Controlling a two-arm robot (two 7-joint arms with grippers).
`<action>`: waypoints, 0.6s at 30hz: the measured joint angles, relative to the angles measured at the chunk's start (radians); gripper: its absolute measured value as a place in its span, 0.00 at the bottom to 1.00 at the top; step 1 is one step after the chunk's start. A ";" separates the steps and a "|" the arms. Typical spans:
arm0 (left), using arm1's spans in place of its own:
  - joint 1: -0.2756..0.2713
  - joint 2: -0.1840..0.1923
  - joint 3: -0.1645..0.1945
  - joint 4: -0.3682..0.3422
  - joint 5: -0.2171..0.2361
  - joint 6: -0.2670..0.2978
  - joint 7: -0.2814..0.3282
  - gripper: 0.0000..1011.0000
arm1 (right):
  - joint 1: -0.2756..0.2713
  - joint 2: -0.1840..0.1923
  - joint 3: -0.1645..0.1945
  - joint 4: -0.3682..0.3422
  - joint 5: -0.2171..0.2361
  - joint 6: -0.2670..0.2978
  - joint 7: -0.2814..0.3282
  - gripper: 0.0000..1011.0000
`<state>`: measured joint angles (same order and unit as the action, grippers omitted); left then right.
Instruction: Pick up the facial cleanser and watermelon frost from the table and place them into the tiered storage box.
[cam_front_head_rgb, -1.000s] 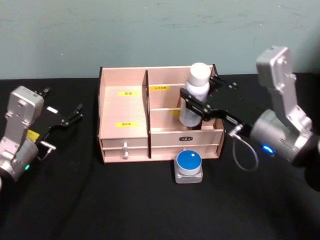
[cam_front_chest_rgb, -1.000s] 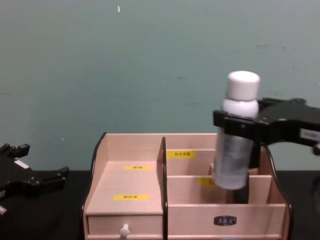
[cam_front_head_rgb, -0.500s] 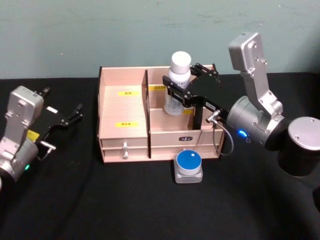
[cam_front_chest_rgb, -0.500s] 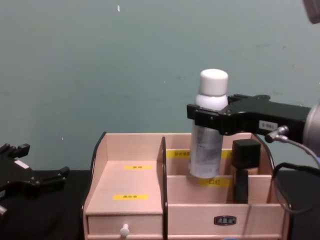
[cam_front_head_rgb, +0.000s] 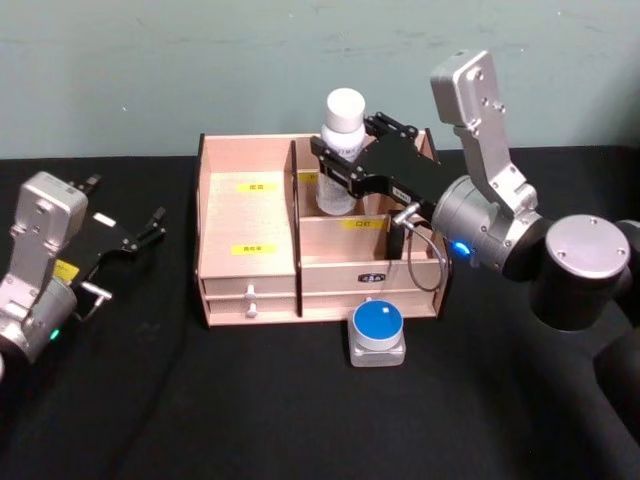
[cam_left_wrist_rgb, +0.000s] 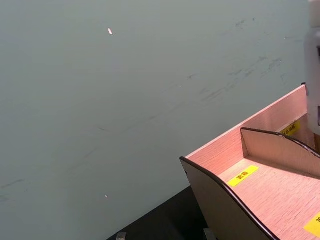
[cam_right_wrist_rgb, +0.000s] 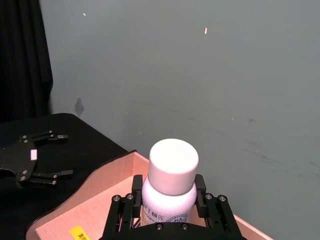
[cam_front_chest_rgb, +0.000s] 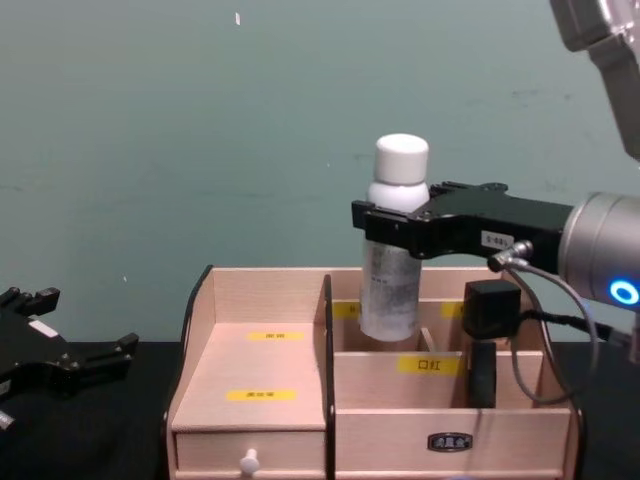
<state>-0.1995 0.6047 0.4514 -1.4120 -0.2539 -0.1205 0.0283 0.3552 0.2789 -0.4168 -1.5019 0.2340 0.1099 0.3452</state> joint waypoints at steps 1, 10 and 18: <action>0.000 0.000 0.000 0.000 0.000 0.000 0.000 0.99 | 0.005 -0.004 -0.001 0.008 -0.004 -0.004 -0.001 0.61; 0.000 0.000 0.000 0.000 0.000 0.000 0.000 0.99 | 0.030 -0.027 -0.004 0.062 -0.024 -0.019 -0.006 0.61; 0.000 0.000 0.000 0.000 0.000 0.000 0.000 0.99 | 0.040 -0.039 -0.002 0.101 -0.037 -0.026 -0.006 0.61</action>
<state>-0.1995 0.6047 0.4514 -1.4120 -0.2539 -0.1206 0.0283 0.3956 0.2398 -0.4188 -1.4010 0.1973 0.0835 0.3396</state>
